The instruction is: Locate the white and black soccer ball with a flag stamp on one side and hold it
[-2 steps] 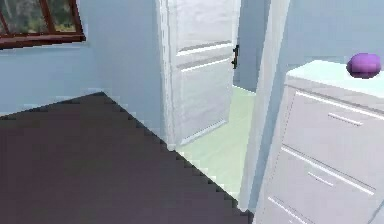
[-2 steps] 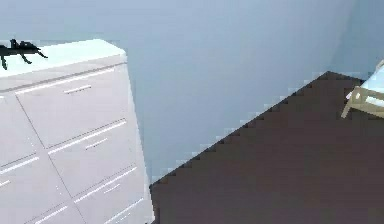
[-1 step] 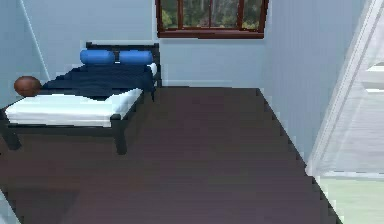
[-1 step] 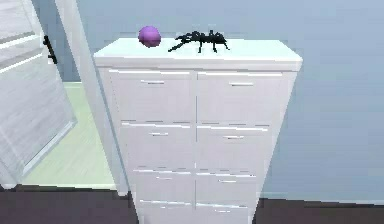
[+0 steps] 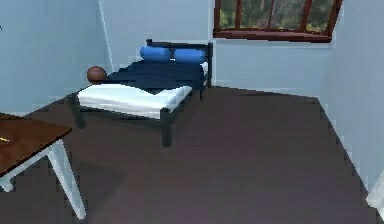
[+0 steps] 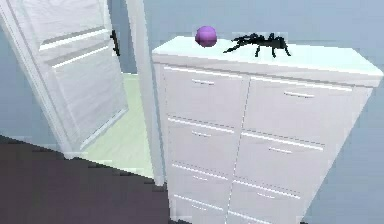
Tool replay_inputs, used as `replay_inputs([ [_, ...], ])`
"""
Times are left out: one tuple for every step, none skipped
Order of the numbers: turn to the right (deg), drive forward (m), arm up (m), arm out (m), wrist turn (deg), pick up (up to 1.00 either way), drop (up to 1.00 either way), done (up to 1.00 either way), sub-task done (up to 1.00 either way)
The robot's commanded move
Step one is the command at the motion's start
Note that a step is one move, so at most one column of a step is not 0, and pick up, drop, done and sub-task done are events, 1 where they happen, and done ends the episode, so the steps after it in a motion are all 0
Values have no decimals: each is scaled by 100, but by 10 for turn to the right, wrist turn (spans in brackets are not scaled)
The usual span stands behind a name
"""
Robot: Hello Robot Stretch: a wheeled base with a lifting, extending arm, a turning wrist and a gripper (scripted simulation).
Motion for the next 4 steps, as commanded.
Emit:
replay_inputs([
  [0, 10, 0, 0, 0, 0, 0, 0, 0],
  [30, 0, 0, 0, 0, 0, 0, 0, 0],
  [0, 15, 0, 0, 0, 0, 0, 0, 0],
  [-450, 0, 0, 0, 0, 0, 0, 0, 0],
])
